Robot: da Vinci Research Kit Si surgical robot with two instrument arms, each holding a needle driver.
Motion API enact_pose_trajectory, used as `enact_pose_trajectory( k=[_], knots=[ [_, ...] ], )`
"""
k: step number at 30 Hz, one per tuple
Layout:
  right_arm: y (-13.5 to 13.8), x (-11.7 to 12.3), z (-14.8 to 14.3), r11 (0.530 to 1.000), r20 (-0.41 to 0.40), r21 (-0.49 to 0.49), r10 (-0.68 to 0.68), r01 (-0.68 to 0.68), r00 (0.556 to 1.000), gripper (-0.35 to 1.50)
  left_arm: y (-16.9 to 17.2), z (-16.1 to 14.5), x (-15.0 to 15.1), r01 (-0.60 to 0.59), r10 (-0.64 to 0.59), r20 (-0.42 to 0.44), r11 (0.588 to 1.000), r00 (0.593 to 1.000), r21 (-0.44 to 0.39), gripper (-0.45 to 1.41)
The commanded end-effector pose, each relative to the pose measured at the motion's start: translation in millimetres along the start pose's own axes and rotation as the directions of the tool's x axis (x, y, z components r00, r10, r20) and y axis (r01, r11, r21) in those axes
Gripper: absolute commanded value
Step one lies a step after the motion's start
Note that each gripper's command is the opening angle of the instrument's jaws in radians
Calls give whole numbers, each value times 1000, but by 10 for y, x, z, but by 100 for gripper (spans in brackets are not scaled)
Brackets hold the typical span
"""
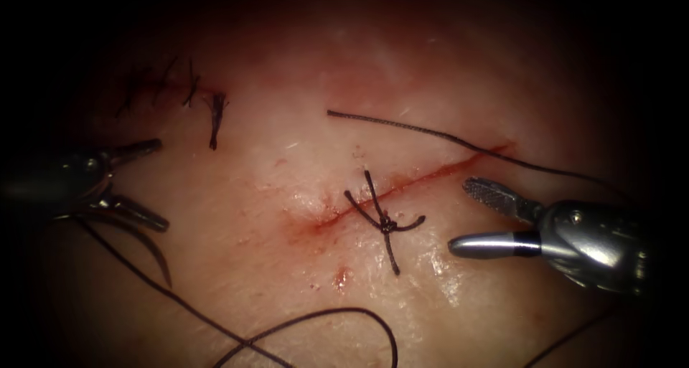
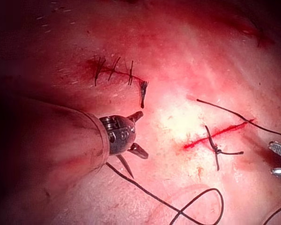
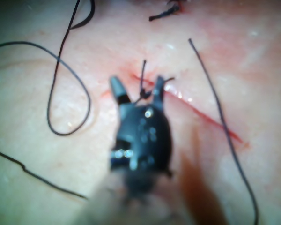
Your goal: Wound Closure
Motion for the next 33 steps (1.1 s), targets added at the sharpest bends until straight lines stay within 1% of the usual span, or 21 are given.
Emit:
enact_pose_trajectory(
  k=[1,7,16,23,29,33],
  knots=[
    [-6,-8,6,1000,1,3,3,-3,1000,148,9,13,-4,-24,24,21,1000,999,-13,88],
    [-7,-8,6,1000,1,4,3,-3,1000,148,17,20,-14,-80,85,100,996,991,-46,88],
    [-8,-8,6,1000,1,3,3,-3,1000,148,21,21,-36,-109,121,165,991,979,-76,88],
    [-9,-7,7,1000,1,3,3,-3,1000,148,19,33,-54,-125,142,218,988,966,-89,86],
    [-10,-7,7,1000,1,2,4,-4,1000,148,11,49,-70,-141,155,221,987,963,-79,83],
    [-11,-6,7,1000,1,2,5,-5,1000,148,3,56,-81,-154,167,220,985,961,-76,76]
  ],
)
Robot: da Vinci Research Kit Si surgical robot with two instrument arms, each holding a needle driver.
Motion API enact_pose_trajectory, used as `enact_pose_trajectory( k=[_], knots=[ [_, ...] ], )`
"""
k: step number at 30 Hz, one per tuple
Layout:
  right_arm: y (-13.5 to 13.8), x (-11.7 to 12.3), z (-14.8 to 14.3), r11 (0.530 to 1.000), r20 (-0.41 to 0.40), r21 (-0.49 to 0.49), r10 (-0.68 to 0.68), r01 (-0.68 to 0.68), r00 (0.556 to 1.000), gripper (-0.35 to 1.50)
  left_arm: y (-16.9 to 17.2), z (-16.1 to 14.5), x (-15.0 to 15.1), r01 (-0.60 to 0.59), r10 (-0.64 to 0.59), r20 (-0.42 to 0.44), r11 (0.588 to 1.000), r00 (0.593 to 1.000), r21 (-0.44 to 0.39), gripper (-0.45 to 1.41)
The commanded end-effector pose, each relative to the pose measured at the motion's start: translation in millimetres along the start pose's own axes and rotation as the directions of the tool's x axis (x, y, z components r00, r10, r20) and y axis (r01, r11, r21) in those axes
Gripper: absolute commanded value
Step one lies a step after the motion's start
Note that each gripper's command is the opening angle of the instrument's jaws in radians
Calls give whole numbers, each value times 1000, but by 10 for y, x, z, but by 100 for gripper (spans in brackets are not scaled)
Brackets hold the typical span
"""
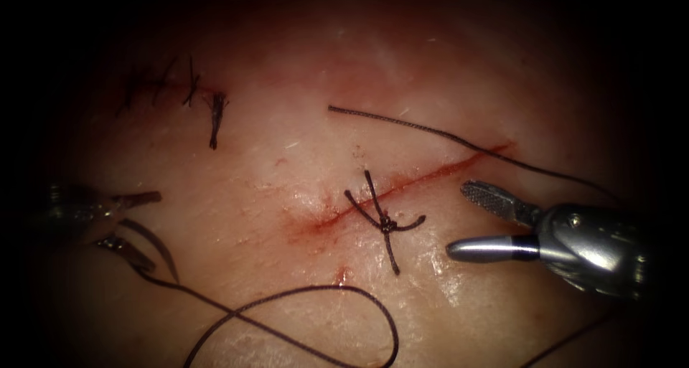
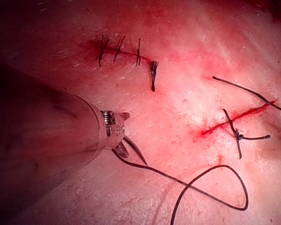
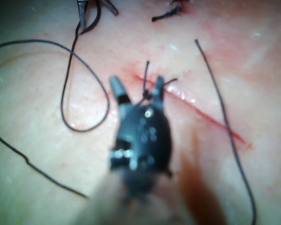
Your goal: Wound Closure
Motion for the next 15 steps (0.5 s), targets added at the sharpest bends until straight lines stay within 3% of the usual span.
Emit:
enact_pose_trajectory(
  k=[1,2,6,9,15],
  knots=[
    [-6,-7,6,1000,1,3,4,-4,1000,148,5,12,1,7,-7,-4,1000,1000,-3,71],
    [-6,-7,6,1000,1,3,4,-4,1000,148,5,13,-1,11,-11,-4,1000,1000,-2,63],
    [-6,-7,6,1000,1,3,4,-4,1000,148,6,10,-1,16,-16,-6,1000,1000,-8,-5],
    [-6,-6,6,1000,1,3,5,-5,1000,148,8,4,2,43,-43,-6,999,999,-13,-45],
    [-6,-5,5,1000,1,3,6,-6,1000,148,6,-14,13,64,-64,5,998,998,3,-45]
  ],
)
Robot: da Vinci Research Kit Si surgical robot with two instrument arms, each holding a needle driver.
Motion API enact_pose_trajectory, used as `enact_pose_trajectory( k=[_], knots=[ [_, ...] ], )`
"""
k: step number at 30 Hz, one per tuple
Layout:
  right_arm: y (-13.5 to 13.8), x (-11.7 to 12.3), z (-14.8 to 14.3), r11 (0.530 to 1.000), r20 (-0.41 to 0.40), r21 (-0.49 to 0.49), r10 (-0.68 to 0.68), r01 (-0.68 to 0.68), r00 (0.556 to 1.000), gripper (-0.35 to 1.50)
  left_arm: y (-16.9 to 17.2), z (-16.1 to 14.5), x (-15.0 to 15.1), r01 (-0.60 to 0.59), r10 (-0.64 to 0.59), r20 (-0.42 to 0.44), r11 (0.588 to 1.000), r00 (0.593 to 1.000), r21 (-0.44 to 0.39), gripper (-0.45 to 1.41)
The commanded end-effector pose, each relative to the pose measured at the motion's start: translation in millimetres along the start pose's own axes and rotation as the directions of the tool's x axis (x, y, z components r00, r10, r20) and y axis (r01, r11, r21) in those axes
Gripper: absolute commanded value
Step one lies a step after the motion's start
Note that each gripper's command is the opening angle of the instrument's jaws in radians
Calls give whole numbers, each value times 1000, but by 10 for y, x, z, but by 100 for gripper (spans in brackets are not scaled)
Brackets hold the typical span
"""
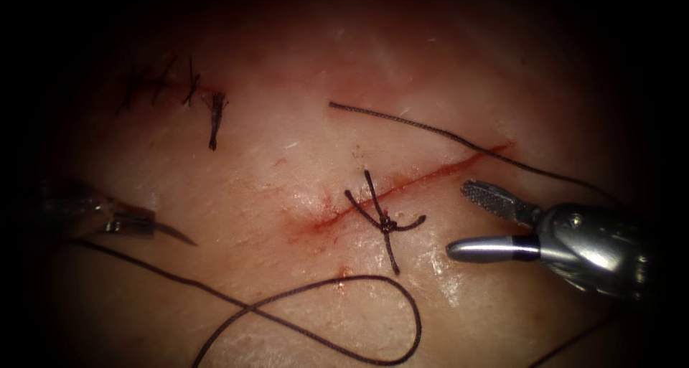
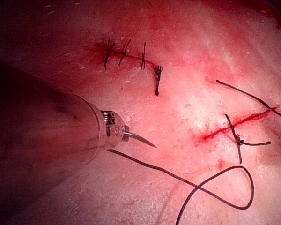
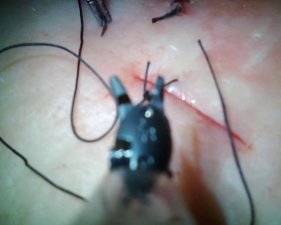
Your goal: Wound Closure
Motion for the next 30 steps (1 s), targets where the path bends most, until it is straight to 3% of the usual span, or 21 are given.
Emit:
enact_pose_trajectory(
  k=[1,10,15,22,30],
  knots=[
    [-5,-7,6,1000,1,4,4,-4,1000,148,4,6,6,7,-7,2,1000,1000,2,-45],
    [-4,4,3,1000,2,6,14,-14,1000,147,-14,-23,62,48,-45,-83,998,995,29,-45],
    [-4,12,0,999,5,6,-32,32,999,141,-33,-35,99,5,2,-212,1000,977,30,-45],
    [0,16,-9,996,22,-14,-87,88,996,135,-52,-37,147,-69,93,-406,995,909,75,-45],
    [3,18,-13,996,28,-17,-92,93,995,135,-52,-27,193,-148,189,-600,982,777,118,-45]
  ],
)
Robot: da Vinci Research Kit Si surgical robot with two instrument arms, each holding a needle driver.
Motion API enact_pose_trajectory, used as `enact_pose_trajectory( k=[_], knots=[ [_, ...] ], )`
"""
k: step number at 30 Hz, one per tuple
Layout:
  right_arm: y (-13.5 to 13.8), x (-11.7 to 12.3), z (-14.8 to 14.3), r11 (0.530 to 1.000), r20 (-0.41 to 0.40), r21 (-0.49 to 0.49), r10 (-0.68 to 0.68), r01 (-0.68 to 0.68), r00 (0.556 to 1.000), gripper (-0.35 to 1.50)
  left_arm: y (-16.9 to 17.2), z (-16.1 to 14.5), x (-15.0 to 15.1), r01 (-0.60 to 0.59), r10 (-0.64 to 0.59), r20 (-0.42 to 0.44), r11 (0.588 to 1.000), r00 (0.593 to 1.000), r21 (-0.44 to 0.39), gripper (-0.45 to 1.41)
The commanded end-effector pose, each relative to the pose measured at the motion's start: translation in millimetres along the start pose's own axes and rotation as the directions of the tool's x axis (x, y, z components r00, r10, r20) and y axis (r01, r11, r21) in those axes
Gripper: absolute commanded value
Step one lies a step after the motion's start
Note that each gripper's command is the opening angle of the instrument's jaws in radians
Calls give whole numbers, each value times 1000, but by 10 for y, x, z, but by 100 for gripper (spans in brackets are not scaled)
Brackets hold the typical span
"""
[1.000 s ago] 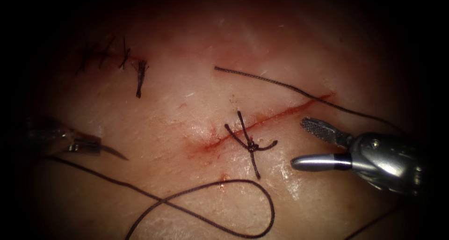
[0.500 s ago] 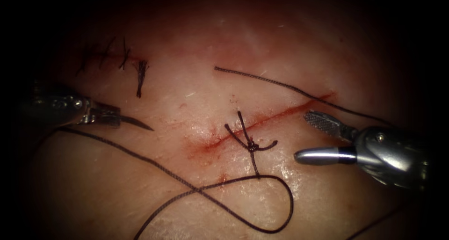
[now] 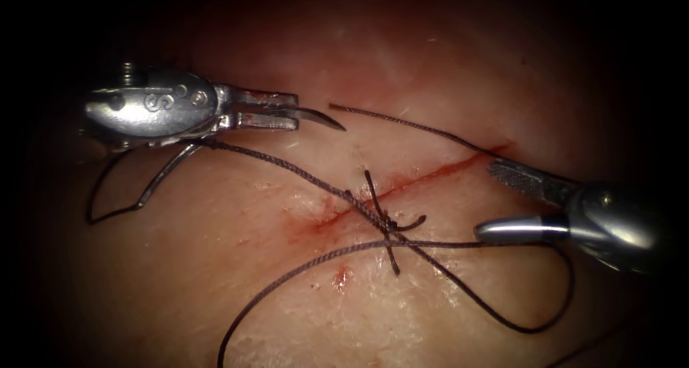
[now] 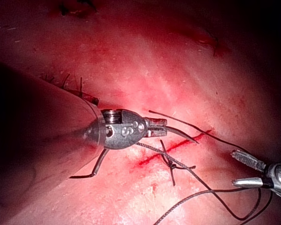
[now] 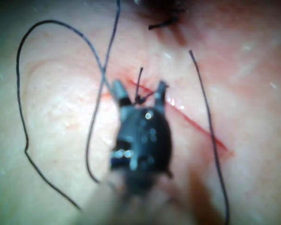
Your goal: Wound Closure
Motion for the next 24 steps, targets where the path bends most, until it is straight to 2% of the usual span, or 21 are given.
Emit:
enact_pose_trajectory(
  k=[1,11,19,24],
  knots=[
    [-5,-6,5,1000,0,3,3,-3,1000,135,6,12,-1,-6,6,-16,1000,1000,-8,-45],
    [-3,-3,-1,1000,1,7,1,-1,1000,133,22,53,23,-102,89,-147,991,985,-82,-45],
    [-3,-1,-2,1000,2,7,-4,4,1000,133,38,64,14,-146,136,-118,986,984,-77,-45],
    [-6,3,-4,1000,3,12,-18,18,1000,133,45,80,4,-210,197,-92,963,976,-166,-45]
  ],
)
